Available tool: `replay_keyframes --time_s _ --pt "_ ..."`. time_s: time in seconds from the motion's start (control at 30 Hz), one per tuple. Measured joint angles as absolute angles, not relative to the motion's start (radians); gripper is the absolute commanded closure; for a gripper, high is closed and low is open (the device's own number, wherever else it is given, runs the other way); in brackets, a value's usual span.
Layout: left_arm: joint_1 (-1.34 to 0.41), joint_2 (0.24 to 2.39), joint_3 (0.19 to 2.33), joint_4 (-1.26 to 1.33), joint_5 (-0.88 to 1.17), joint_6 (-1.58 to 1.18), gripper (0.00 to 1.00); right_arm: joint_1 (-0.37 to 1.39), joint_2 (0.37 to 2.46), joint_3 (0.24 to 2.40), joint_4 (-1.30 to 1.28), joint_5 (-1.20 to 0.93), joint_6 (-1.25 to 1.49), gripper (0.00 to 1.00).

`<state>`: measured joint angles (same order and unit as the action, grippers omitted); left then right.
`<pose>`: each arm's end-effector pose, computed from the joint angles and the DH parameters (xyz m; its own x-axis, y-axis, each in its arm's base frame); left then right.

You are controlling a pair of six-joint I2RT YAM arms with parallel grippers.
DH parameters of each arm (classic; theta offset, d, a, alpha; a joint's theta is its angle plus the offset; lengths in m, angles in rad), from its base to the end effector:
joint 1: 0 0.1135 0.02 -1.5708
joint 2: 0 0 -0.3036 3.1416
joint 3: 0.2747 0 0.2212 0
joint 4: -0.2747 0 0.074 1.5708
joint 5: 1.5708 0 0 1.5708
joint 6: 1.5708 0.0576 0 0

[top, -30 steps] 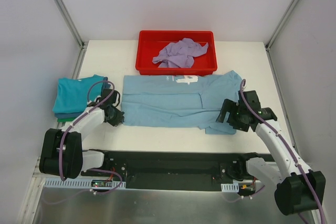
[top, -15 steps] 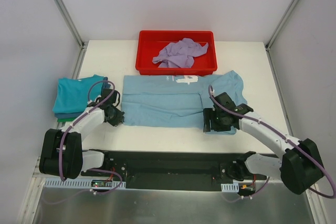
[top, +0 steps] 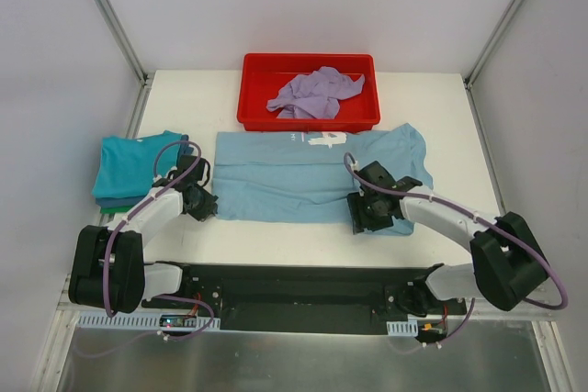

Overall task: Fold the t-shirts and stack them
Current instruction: Grap the side of the flattened tshirt closest away from the robot with both arms

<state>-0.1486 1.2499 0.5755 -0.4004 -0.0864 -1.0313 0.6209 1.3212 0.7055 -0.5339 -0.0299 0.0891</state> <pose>0.1892 -0.0233 0.2000 -0.5385 -0.7837 -0.3096 -0.6913 0.6210 -0.3693 0.1676 0.1220 0.2136 -0.7920 -0.4571 -0.4048 -0.5230 0.8499 0.0636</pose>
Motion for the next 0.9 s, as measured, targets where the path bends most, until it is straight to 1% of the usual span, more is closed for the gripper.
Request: replay_keyframes --time_s 0.2,0.37,0.5,0.6,0.73,0.77,0.8,0.83,0.9 --pt "-0.142 1.25 0.575 -0.4 -0.083 -1.03 1.0 0.624 1.381 0.725 -0.514 0.017 0.073 0.48" --pt "-0.142 1.253 0.576 -0.4 -0.078 -1.029 1.0 0.634 1.414 0.731 -0.507 0.055 0.067 0.51" --pt "-0.142 1.253 0.576 -0.4 -0.078 -1.028 1.0 0.662 1.418 0.732 -0.511 0.096 0.077 0.55" --pt "-0.136 1.253 0.577 -0.401 -0.076 -1.028 1.0 0.68 1.421 0.732 -0.516 0.125 0.094 0.6" --pt "-0.136 1.253 0.577 -0.401 -0.074 -1.027 1.0 0.713 1.425 0.736 -0.527 0.154 0.122 0.7" --pt "-0.136 1.253 0.577 -0.401 -0.074 -1.027 1.0 0.722 1.425 0.736 -0.529 0.16 0.13 0.74" --pt "-0.136 1.253 0.577 -0.401 -0.074 -1.027 1.0 0.729 1.426 0.736 -0.532 0.167 0.137 0.83" --pt "-0.136 1.253 0.577 -0.401 -0.074 -1.026 1.0 0.737 1.426 0.737 -0.537 0.176 0.145 0.87" --pt "-0.135 1.253 0.577 -0.401 -0.074 -1.022 1.0 0.749 1.427 0.737 -0.556 0.192 0.157 0.89"
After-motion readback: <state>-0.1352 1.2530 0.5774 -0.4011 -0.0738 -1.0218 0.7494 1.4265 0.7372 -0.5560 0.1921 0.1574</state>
